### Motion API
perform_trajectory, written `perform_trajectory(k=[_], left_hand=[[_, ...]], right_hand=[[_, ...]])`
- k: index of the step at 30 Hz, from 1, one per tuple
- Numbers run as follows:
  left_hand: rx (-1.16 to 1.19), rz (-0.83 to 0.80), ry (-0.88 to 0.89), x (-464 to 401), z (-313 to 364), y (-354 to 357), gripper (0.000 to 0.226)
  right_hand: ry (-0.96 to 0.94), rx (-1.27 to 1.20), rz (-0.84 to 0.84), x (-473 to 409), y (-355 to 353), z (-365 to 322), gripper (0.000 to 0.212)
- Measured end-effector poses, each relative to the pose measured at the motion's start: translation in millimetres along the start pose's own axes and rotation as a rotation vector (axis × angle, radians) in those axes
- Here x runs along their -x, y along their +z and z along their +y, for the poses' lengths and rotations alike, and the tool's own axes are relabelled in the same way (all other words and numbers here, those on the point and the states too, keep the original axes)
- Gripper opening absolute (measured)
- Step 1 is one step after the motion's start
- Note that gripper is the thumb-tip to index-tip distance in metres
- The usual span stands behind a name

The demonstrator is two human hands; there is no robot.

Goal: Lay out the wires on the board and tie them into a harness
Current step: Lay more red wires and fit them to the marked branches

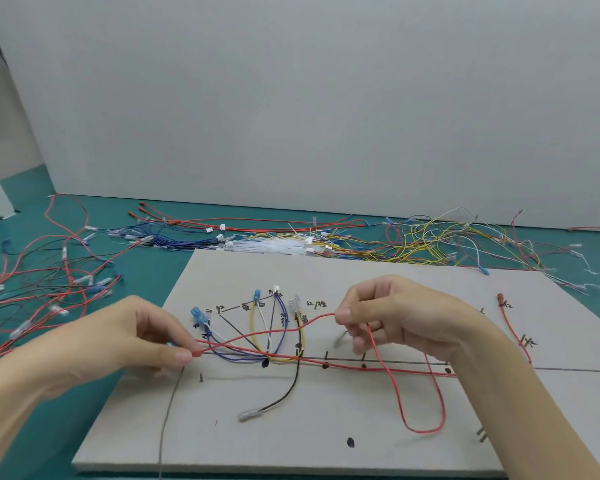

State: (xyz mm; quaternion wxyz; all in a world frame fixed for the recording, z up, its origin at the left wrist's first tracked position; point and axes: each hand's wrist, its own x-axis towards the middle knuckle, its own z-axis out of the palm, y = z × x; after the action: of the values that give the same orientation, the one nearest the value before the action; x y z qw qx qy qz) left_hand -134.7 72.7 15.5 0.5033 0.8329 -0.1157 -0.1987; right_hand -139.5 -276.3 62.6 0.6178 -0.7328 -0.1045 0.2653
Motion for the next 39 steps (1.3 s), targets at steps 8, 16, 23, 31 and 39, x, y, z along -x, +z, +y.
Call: perform_trajectory(k=[8, 16, 23, 31, 39], left_hand=[[-0.286, 0.148, 0.017, 7, 10, 17, 0.010], [-0.496, 0.223, 0.110, 11, 8, 31, 0.025], [-0.517, 0.229, 0.136, 12, 5, 34, 0.032], [-0.641, 0.254, 0.181, 17, 7, 43, 0.026], [-0.679, 0.245, 0.274, 11, 18, 65, 0.008]], right_hand=[[0.025, -0.394, -0.031, -2, 0, 8, 0.010], [0.084, 0.028, 0.096, 2, -4, 11, 0.016], [0.116, 0.210, 0.167, 1, -1, 13, 0.013], [0.133, 0.242, 0.196, 2, -7, 19, 0.005], [0.117, 0.083, 0.148, 3, -17, 23, 0.005]])
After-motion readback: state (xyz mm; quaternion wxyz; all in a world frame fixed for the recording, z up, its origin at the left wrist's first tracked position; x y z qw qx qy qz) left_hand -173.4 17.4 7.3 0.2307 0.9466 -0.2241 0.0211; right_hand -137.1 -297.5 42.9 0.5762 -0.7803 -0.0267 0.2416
